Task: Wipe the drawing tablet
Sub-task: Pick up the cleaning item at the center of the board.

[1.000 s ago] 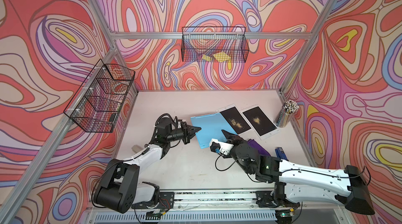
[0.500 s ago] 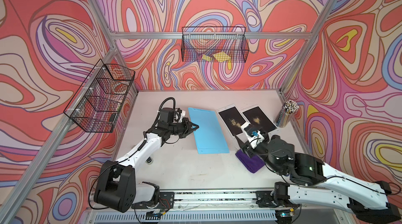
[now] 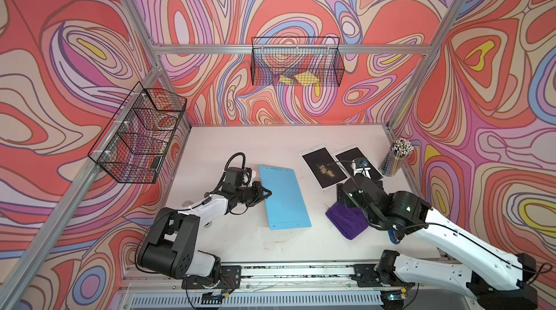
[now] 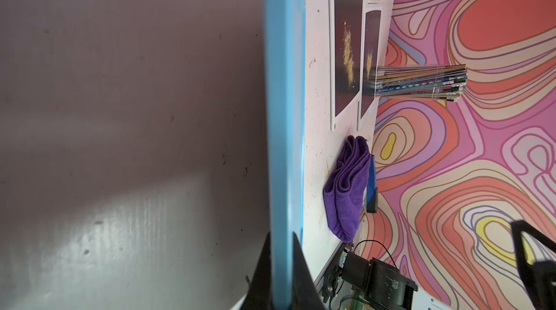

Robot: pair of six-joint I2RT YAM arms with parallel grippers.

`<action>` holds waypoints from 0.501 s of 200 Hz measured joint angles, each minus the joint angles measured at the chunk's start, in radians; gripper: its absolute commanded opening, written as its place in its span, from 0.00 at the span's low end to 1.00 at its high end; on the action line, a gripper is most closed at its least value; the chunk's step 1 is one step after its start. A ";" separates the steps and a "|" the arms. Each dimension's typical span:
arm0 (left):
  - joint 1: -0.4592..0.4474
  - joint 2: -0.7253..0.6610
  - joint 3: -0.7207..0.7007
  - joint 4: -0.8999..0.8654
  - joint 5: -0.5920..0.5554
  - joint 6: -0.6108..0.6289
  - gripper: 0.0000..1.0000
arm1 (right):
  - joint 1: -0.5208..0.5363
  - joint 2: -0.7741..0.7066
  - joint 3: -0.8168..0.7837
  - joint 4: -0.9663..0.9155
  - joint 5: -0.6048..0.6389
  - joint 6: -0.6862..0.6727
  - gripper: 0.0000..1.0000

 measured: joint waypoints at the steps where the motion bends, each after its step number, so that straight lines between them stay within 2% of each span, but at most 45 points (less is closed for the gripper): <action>1: 0.000 0.001 -0.001 0.002 0.000 0.000 0.00 | -0.010 0.002 -0.002 -0.002 -0.003 0.002 0.98; 13: 0.005 0.007 -0.010 0.021 0.001 0.002 0.03 | -0.135 0.031 -0.039 -0.013 -0.096 0.010 0.98; 31: 0.011 0.014 -0.015 0.029 0.004 0.008 0.03 | -0.226 0.092 -0.099 -0.016 -0.222 0.013 0.98; 62: 0.031 0.026 -0.015 0.034 0.011 0.026 0.05 | -0.275 0.153 -0.178 0.019 -0.392 0.014 0.98; 100: 0.046 0.025 -0.016 0.026 0.013 0.052 0.11 | -0.291 0.259 -0.277 0.130 -0.497 0.043 0.97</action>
